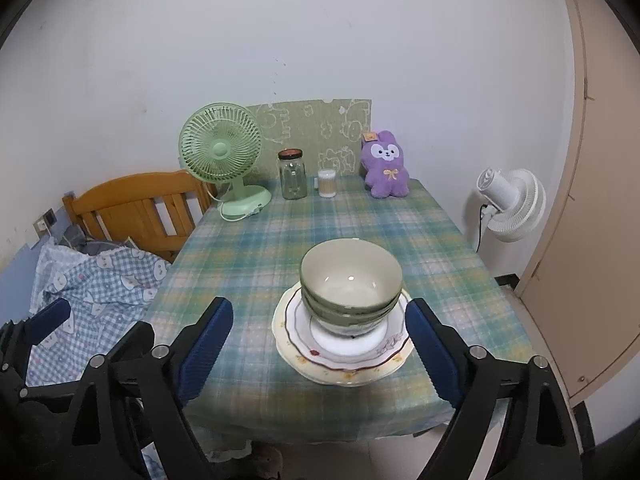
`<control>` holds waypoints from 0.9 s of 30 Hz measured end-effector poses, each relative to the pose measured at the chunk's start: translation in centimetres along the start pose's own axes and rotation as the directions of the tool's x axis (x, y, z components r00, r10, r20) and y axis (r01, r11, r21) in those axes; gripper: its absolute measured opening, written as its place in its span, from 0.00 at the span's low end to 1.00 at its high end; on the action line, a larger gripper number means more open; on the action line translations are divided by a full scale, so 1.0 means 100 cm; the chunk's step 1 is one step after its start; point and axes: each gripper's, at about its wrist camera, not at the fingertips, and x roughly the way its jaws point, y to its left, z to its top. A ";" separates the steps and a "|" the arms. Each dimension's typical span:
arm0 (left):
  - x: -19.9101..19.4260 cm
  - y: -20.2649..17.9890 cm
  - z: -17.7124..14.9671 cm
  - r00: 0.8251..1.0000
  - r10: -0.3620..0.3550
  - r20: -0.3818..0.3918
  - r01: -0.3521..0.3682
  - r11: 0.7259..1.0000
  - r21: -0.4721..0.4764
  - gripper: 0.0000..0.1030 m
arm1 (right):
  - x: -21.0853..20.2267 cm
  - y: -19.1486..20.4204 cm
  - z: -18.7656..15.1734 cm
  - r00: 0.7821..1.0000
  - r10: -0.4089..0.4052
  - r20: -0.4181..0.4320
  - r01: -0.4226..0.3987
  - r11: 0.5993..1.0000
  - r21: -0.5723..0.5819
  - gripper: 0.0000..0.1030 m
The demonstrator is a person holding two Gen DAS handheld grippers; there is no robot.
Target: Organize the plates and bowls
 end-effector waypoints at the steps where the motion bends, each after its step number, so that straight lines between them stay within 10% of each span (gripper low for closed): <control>1: 0.002 0.001 -0.004 1.000 0.003 0.007 -0.003 1.000 0.008 0.99 | 0.001 0.001 -0.004 1.000 0.002 0.005 -0.002 1.000 0.004 0.88; 27: 0.040 0.026 -0.050 0.997 0.044 0.062 -0.042 0.998 -0.044 1.00 | 0.047 0.004 -0.055 0.997 -0.007 0.071 0.006 1.000 0.007 0.89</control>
